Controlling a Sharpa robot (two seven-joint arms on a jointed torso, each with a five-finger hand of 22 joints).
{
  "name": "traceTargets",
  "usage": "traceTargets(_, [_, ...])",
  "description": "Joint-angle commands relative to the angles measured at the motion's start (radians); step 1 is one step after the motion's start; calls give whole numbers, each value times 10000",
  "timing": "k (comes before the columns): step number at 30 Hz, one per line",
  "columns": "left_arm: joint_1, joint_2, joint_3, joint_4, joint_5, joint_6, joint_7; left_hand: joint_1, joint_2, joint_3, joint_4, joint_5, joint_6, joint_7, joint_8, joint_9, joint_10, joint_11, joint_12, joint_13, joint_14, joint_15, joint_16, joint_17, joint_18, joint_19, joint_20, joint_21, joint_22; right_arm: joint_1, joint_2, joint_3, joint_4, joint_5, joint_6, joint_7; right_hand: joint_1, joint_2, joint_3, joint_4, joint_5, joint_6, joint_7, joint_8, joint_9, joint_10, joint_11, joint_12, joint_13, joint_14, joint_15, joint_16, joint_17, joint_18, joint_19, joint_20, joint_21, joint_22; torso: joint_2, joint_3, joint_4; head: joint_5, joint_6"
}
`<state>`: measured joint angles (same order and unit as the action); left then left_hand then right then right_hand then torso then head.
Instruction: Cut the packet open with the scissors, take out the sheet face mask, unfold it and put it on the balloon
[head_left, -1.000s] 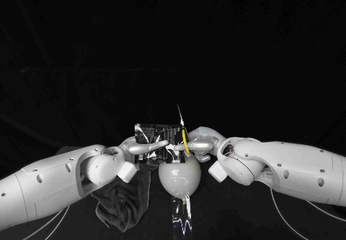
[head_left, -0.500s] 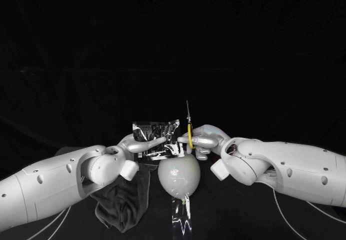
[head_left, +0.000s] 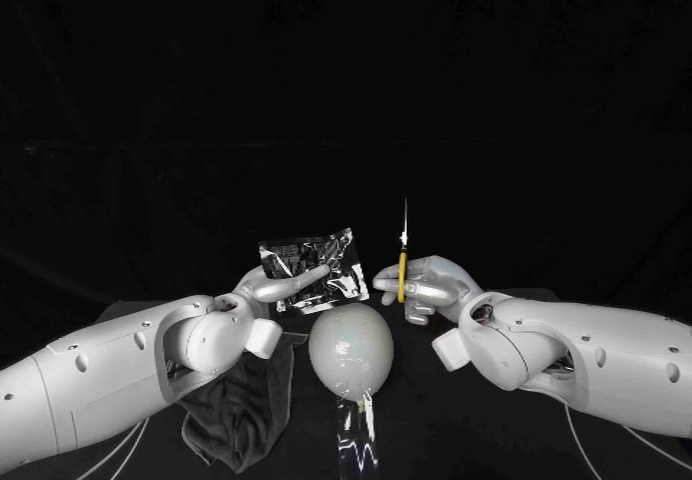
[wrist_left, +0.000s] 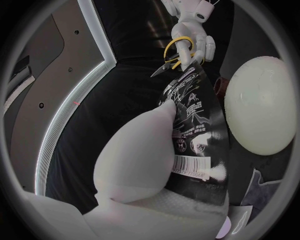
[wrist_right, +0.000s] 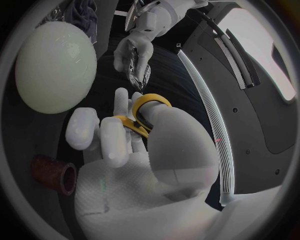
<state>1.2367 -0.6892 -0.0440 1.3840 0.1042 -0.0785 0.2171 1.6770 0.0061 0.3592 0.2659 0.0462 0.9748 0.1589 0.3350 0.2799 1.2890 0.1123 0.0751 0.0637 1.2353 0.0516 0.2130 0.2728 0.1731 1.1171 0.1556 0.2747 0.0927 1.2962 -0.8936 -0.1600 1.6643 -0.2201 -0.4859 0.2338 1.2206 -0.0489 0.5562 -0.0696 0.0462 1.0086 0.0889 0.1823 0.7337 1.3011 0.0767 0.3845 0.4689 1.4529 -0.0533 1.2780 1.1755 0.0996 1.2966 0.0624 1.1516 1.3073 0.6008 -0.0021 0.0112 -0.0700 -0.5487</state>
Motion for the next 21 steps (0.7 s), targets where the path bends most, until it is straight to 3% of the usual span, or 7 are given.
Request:
traceTargets(1, [13,97,17,3,671,-246,715,-190,-47,165,-43,34,66,-12,68,327,299,-202,-57,7,38,-15,47,39,85,64,-20,48,19,-147,-310,-12,291,1245,-400,866,619,378,84,-251,45,138,-13,96,49,1578,-757,366,178,229,-71,277,345,-72,228,-56,280,776,-24,34,-21,-102,-49])
traceTargets(6, [-4,294,18,-15,858,-272,920,-281,-95,301,-89,33,58,-10,77,346,314,-201,-73,8,36,-15,50,76,86,61,-19,63,21,-571,-1014,-71,895,1836,-373,808,373,300,60,-360,31,206,-170,394,278,2239,-880,5512,5033,556,-200,863,1083,-158,544,-194,668,987,-58,57,-61,-266,-150])
traceTargets(7, [-9,335,18,-21,880,-272,942,-281,-95,301,-89,33,58,-10,77,346,314,-201,-73,8,36,-15,50,76,86,61,-19,63,21,-666,-1127,-83,1005,1879,-363,772,135,322,-4,-230,28,230,-278,616,454,2416,-994,8199,7538,777,-259,1511,1931,-238,755,-205,974,1143,-73,70,-78,-282,-180])
traceTargets(10, [-23,474,19,-50,928,-259,991,-281,-95,301,-89,33,58,-10,77,346,314,-201,-73,8,36,-15,50,76,86,61,-19,63,21,-1021,-1459,-114,1357,1812,-293,605,-473,195,-240,165,135,316,-501,956,706,2543,-1051,10401,9644,983,-332,2247,2925,-333,1054,-301,1426,1381,-116,106,-136,-335,-280])
traceTargets(14, [-38,687,20,-141,957,-268,1018,-348,-126,400,-125,33,51,-5,83,360,318,-198,-83,7,32,-14,51,102,86,59,-19,75,24,-1581,-1822,-136,1798,1327,52,175,-1076,161,-481,690,52,615,-582,1435,1073,2631,-1185,11458,10648,1076,-400,2608,3448,-389,1218,-369,1693,1536,-160,141,-200,-280,-395])
traceTargets(17, [-45,844,21,-253,966,-277,1019,-376,-145,441,-145,33,49,-2,86,367,321,-197,-86,7,31,-13,51,114,86,57,-20,81,25,-1845,-1936,-192,1959,692,475,-340,-1677,-24,-913,1143,57,990,-743,2196,1813,2697,-1312,11863,11019,1100,-488,2701,3591,-358,1139,-459,1572,1508,-204,171,-266,-244,-495])
traceTargets(21, [-59,1026,22,-383,969,-286,990,-411,-165,502,-173,34,43,2,89,375,324,-195,-89,7,28,-13,51,130,86,56,-21,89,27,-2140,-1958,-283,2087,148,785,-905,-2376,-362,-1608,1672,80,1306,-969,3286,2967,2697,-1481,11863,11019,1124,-607,2781,3718,-301,987,-551,1340,1428,-225,190,-306,-404,-570])
